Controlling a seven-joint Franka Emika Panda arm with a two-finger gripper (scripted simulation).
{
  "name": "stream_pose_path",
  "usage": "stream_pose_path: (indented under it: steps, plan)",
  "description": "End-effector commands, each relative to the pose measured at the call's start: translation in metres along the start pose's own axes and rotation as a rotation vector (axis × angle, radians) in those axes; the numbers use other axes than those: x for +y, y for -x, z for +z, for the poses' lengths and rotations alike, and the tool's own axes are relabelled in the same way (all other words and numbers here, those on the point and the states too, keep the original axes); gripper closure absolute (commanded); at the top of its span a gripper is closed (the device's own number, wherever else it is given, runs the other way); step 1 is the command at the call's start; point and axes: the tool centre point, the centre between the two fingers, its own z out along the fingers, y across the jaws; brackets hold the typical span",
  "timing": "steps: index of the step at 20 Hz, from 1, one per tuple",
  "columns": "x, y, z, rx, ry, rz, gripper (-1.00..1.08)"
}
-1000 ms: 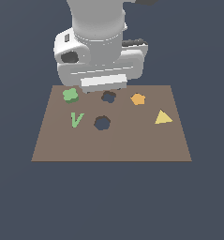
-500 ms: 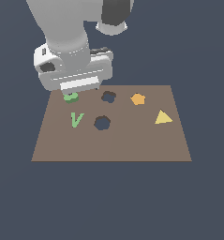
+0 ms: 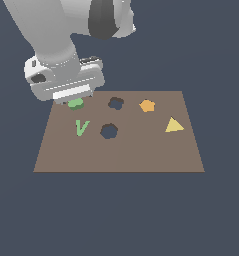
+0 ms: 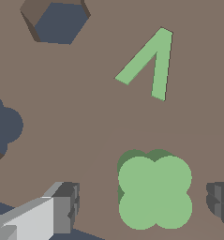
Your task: Insert a designated object into the corresponding slot on a board.
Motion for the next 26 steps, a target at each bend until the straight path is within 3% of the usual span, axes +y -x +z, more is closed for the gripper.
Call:
stream_pose_path:
  steps: [1, 19, 20, 26]
  plan:
    - [0.006, 0.003, 0.004, 0.001, 0.000, -0.012, -0.92]
    - [0.011, 0.005, 0.027, 0.001, 0.000, -0.019, -0.92]
    - [0.011, 0.005, 0.027, 0.001, 0.000, -0.019, 1.08]
    - [0.011, 0.005, 0.027, 0.001, 0.000, -0.019, 1.08]
